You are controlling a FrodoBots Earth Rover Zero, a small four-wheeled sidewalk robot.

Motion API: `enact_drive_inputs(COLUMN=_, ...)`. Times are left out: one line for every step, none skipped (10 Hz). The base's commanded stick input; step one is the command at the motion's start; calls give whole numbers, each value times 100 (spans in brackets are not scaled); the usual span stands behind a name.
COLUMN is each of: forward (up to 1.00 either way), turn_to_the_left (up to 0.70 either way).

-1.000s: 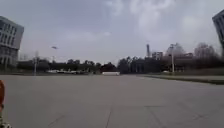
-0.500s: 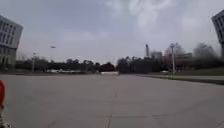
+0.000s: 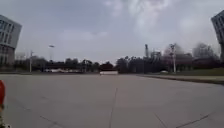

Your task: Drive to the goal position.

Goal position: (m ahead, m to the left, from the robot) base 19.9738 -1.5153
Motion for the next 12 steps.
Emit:
enact_drive_inputs(forward=85, turn_to_the_left=0)
enact_drive_inputs(forward=85, turn_to_the_left=0)
enact_drive_inputs(forward=85, turn_to_the_left=0)
enact_drive_inputs(forward=85, turn_to_the_left=0)
enact_drive_inputs(forward=85, turn_to_the_left=0)
enact_drive_inputs(forward=85, turn_to_the_left=0)
enact_drive_inputs(forward=85, turn_to_the_left=0)
enact_drive_inputs(forward=85, turn_to_the_left=0)
enact_drive_inputs(forward=85, turn_to_the_left=0)
enact_drive_inputs(forward=85, turn_to_the_left=0)
enact_drive_inputs(forward=85, turn_to_the_left=0)
enact_drive_inputs(forward=85, turn_to_the_left=0)
